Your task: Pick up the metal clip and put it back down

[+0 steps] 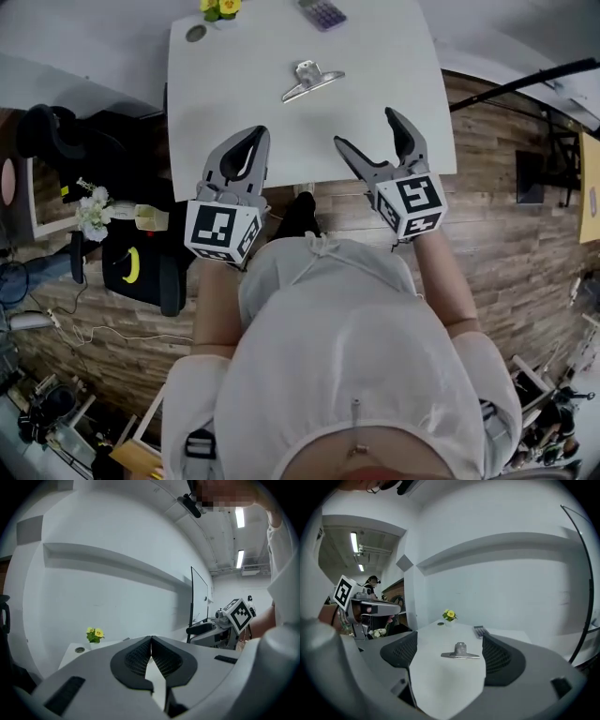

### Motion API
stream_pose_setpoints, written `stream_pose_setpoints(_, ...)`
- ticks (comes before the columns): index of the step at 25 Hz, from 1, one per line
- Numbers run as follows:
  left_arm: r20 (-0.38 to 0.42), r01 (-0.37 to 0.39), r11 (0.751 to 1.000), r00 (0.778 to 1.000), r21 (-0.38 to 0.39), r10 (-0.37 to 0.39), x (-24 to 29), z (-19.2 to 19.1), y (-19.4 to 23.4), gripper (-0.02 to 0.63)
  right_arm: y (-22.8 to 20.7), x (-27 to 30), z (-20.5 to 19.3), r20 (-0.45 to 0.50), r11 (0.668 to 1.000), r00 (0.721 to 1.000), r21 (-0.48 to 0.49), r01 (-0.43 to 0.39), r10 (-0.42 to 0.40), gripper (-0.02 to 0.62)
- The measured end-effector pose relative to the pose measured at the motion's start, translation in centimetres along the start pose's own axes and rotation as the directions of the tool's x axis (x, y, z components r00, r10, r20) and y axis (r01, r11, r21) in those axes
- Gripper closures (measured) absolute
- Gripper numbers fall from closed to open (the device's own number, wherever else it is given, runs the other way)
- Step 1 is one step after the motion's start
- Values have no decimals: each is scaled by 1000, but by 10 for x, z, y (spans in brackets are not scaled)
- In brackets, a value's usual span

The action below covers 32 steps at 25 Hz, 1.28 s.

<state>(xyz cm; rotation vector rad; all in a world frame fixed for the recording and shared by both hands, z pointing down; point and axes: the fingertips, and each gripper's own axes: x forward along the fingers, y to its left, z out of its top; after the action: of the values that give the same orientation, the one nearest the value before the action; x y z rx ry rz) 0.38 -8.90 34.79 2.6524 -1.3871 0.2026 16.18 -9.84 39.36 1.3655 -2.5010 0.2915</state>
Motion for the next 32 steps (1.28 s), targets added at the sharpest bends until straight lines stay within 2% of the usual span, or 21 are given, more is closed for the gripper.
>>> stream_pose_setpoints(6,-52,-2,999,999,-36,0,53,-20,62,588,-11,101,-23,-148,997,986,11,-75,76,169)
stream_pose_setpoints(11,-90,-17,998,996,-66,11,84,-41,98,588,-29,160,-54,-260,996,962,42,-77,85,172)
stream_pose_setpoints(15,-115,-12,996,993,-85,2,106,-58,119,588,-38,196,-81,-341,995,936,65,-71,89,176)
stream_pose_setpoints(20,-141,-18,994,990,-109,2,123,-77,139,588,-37,229,-115,-444,991,888,101,-85,122,178)
stream_pose_setpoints(27,-184,-30,988,983,-154,2,129,-101,159,588,-39,262,-141,-524,995,850,98,-12,62,179)
stream_pose_setpoints(32,-199,-25,987,980,-160,-8,129,-108,165,588,-42,269,-152,-565,995,825,84,56,1,219)
